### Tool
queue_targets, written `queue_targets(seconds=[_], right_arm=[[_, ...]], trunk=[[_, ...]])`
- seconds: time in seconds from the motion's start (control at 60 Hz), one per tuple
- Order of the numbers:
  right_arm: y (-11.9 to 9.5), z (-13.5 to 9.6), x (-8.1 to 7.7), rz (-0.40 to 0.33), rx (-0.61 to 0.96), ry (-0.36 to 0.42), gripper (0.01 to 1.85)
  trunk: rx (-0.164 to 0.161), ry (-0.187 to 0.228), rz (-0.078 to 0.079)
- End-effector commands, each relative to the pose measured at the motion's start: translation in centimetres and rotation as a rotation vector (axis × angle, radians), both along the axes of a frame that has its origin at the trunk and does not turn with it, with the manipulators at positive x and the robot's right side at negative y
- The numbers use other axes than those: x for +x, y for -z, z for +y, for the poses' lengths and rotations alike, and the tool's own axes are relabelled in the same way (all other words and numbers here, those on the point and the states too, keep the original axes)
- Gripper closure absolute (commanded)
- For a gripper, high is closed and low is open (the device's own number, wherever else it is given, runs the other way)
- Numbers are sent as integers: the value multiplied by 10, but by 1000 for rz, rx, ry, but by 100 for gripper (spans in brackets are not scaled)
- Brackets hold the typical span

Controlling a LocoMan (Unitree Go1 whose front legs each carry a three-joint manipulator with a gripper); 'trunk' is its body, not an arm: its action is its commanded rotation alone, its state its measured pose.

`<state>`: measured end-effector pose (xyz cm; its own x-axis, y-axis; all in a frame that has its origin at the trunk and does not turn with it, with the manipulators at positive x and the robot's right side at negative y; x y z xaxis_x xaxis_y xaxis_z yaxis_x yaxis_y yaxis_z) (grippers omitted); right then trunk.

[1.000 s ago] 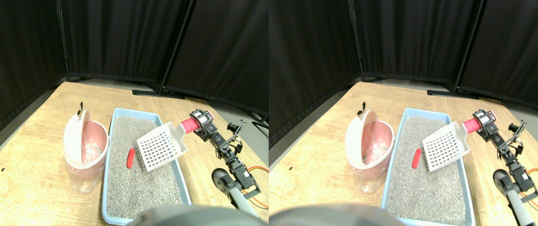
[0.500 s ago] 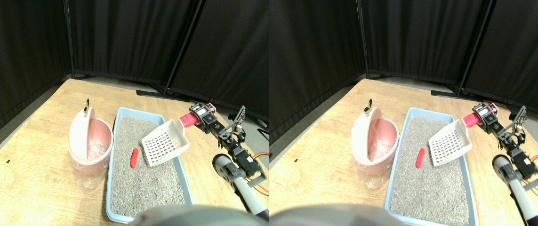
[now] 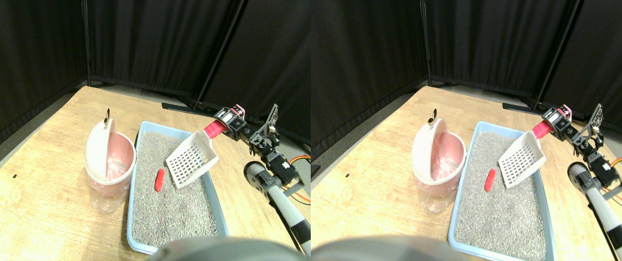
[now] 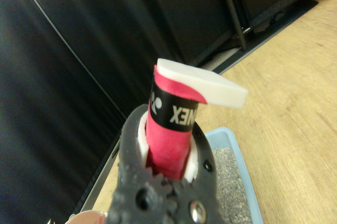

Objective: Scoop (unimanual)

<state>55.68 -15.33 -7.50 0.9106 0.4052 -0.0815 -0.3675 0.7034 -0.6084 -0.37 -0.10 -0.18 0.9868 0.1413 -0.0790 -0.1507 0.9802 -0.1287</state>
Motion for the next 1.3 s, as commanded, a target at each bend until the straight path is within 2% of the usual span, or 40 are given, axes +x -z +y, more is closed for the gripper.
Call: queue_targets(seconds=[0.017, 0.083, 0.1, 0.283, 0.417, 0.533, 0.6, 0.65, 0.7, 0.767, 0.817, 0.85, 0.933, 1.017, 1.067, 1.133, 1.3], right_arm=[[-5, 4, 4, -45, -6, -12, 181], [-2, 5, 4, -49, -21, -24, 181], [-1, 5, 4, -56, -23, -60, 181], [11, 8, 2, -65, -28, -93, 181], [23, 13, -6, -28, -61, -73, 181], [34, 16, -10, 0, -46, -88, 181], [42, 19, -12, -6, -30, -151, 181], [45, 22, -13, -7, -50, -165, 181], [52, 28, -20, 25, -46, -226, 181], [60, 36, -26, 54, -58, -251, 181], [75, 48, -37, 126, -71, -262, 181], [84, 53, -39, 140, -42, -301, 181], [96, 65, -42, 152, -12, -336, 181], [95, 70, -42, 176, 28, -335, 181], [96, 71, -40, 166, 49, -356, 181], [95, 73, -40, 198, 57, -314, 181], [94, 74, -40, 203, 92, -314, 181]], trunk=[[-13, -16, 24], [-13, -14, 26], [-13, -14, 27], [-15, -13, 30], [-15, -11, 35], [-15, -11, 41], [-17, -12, 43], [-18, -10, 47], [-20, -9, 51], [-27, -13, 57], [-31, -22, 62], [-34, -26, 64], [-42, -34, 65], [-49, -41, 68], [-51, -44, 69], [-53, -45, 71], [-53, -41, 70]])
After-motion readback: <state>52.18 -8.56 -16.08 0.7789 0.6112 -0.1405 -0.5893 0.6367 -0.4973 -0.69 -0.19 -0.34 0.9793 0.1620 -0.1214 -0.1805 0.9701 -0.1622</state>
